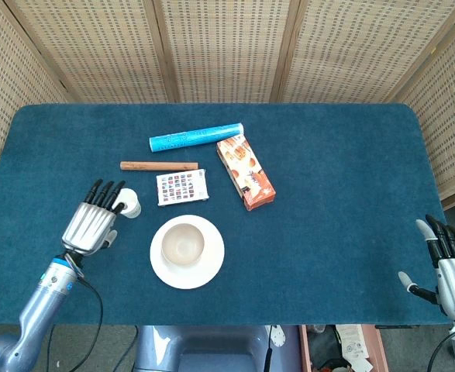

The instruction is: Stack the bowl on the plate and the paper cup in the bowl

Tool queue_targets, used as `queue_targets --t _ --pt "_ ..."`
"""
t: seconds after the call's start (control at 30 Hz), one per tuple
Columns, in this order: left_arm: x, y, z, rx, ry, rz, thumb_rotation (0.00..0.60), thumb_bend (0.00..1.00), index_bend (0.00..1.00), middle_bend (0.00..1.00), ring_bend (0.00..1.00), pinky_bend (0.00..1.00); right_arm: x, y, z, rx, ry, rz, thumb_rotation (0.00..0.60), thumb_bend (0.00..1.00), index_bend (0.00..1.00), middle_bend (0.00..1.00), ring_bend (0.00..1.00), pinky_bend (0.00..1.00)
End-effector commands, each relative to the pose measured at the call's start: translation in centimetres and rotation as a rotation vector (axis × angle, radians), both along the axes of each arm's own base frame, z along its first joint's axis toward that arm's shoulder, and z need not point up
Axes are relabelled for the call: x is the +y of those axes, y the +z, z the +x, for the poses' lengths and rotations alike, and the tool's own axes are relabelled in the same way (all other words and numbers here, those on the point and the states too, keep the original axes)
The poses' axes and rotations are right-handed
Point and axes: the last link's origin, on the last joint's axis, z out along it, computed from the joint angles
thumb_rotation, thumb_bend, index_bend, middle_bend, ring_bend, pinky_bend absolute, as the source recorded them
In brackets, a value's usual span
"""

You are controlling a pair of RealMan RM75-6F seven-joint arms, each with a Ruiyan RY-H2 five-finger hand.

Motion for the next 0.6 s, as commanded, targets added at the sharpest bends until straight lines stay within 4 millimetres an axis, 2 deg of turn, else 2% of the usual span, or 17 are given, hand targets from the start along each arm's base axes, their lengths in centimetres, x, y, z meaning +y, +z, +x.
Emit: queue_targets --t 0.03,0.17,0.3,0.6 --pt "1.2 1.5 -2.4 0.004 0.065 0.045 0.600 0.29 0.31 0.00 0.00 0.00 0.0 -0.1 0.1 0.003 0.000 0.002 0.600 0.20 0.03 0.00 0.00 0.00" --pt "2.2 1.2 -3.8 0.007 0.102 0.045 0.600 0.29 0.33 0.00 0.00 0.00 0.0 -0.2 0.1 0.006 -0.004 0.002 0.600 0.20 0.03 0.00 0.00 0.00" --pt "3.2 0.1 -4.7 0.034 0.128 0.025 0.600 0.29 0.35 0.00 0.00 0.00 -0.1 -0.1 0.0 0.005 -0.009 0.001 0.600 0.20 0.03 0.00 0.00 0.00" --pt "4.0 -3.1 -4.5 0.079 0.127 -0.021 0.600 0.29 0.37 0.00 0.00 0.00 -0.2 0.0 -0.2 -0.003 -0.013 0.001 0.600 0.20 0.03 0.00 0.00 0.00"
